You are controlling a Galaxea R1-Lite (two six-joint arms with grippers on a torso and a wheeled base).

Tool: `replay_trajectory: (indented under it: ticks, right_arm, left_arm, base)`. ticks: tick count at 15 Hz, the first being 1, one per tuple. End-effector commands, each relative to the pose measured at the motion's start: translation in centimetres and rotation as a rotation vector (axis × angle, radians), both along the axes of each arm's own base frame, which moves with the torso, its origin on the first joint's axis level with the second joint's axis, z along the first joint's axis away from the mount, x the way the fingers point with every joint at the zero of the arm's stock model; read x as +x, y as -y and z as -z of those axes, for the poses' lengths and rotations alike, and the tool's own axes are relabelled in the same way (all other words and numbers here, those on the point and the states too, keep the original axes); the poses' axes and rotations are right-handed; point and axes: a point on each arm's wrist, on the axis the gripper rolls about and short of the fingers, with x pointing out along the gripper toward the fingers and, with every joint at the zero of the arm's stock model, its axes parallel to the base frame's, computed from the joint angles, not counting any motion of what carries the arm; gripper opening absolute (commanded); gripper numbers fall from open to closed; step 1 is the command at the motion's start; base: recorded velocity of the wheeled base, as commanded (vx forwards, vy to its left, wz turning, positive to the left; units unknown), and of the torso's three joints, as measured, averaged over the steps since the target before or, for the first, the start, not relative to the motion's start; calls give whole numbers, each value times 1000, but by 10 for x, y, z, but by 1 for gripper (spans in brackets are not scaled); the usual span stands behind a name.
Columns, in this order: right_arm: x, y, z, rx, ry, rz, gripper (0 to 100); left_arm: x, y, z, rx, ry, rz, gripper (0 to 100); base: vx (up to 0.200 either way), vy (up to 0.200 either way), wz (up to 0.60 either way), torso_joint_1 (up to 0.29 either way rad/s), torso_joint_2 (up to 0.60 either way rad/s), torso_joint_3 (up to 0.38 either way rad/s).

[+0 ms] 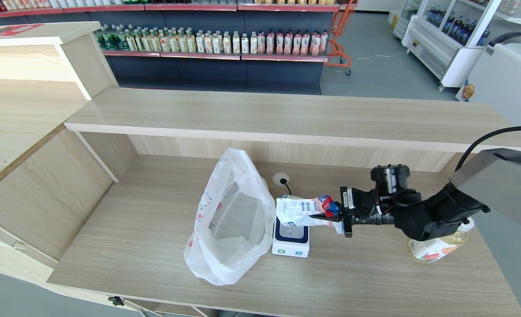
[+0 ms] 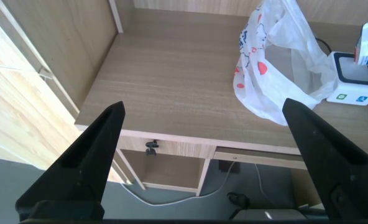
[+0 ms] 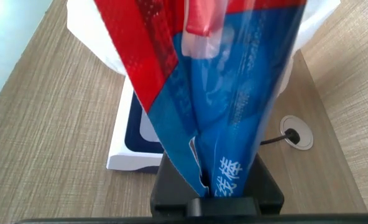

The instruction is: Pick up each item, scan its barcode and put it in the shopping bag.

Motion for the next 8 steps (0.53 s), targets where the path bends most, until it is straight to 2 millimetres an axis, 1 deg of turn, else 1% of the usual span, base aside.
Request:
replay_trajectory:
  ticks: [1,4,5,6,7,8]
  right_arm:
    - [0,0,0,0,2,0,0]
    - [1,0,-1,1,2,1,0]
    - [1,2,-6,7,1,8,0]
    - [-2,5,-22,30,-17,25,0]
    - [-10,18,-46,73,-93,75,0]
    - [-29,34,-68,132,-251,148,0]
  left_arm:
    - [0,0,0,0,1,0,100]
    - [0,0,0,0,1,0,100]
    - [0,0,0,0,1,0,100]
    - [0,0,0,0,1,0,100]
    - [0,0,0,0,1,0,100]
    - [0,0,0,0,1,0,100]
  base:
    - [0,0,0,0,0,0]
    - [0,0,0,0,0,0]
    - [0,0,0,0,0,0]
    - [0,0,0,0,0,0]
    - [0,0,0,0,0,0]
    - [0,0,0,0,0,0]
